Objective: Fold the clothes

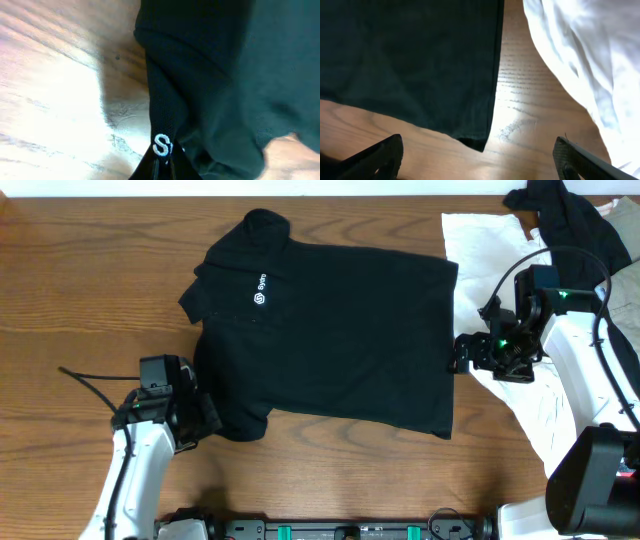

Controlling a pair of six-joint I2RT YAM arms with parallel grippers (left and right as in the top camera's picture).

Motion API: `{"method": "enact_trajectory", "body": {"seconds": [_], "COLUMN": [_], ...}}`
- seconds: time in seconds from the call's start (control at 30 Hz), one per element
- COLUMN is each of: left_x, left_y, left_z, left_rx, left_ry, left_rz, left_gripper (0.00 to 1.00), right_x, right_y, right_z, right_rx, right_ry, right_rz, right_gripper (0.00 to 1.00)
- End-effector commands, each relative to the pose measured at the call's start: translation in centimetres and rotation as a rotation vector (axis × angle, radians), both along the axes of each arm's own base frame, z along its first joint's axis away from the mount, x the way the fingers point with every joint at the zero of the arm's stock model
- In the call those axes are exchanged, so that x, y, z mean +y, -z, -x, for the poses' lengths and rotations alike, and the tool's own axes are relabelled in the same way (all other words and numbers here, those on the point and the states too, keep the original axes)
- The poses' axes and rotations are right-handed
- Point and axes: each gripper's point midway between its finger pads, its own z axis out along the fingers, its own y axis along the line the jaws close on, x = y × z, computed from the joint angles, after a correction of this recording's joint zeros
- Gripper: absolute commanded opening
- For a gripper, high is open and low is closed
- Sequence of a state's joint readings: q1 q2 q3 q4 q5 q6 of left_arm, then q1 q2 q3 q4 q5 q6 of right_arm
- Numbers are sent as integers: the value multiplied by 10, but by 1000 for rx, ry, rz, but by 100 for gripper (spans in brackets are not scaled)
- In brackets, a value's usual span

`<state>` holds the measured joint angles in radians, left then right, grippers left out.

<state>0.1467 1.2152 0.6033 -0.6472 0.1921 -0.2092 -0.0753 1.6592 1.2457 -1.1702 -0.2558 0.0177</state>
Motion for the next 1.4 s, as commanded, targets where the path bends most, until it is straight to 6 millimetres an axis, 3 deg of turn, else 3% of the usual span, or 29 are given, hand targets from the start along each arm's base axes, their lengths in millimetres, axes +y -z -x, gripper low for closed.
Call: {"method": "enact_trajectory", "body": {"seconds": [0.0,0.2,0.4,0.6,0.9,1.13,1.37], "left_x": [1,0,-3,-5,-1,-1,-1], "left_y": [-40,-55,-48,-44,-42,-42,-42], "left_z": [-24,-19,4,18,21,20,20], "left_rx": [-136,-177,-81,-21,-8,-8,-9], "left_ry": [7,6,6,-6,-12,-12,-12], "left_rz": [-7,-14,0,10,-13,-13,-13], "left_gripper": [6,6,6,6,6,7,7], "right_x": [-4,-1,20,43,73,75,55], "right_y": [-1,10,40,53,80,88,94], "right_z": [7,29,60,73,102,101,107], "right_rx": [15,97,179,192,240,227,257], "right_ry": [2,-2,-14,-27,-88,-67,-44], "right_rz": [11,2,-87,-190,-185,-166,-43], "right_gripper": [94,93,91,89,88,85,85]}}
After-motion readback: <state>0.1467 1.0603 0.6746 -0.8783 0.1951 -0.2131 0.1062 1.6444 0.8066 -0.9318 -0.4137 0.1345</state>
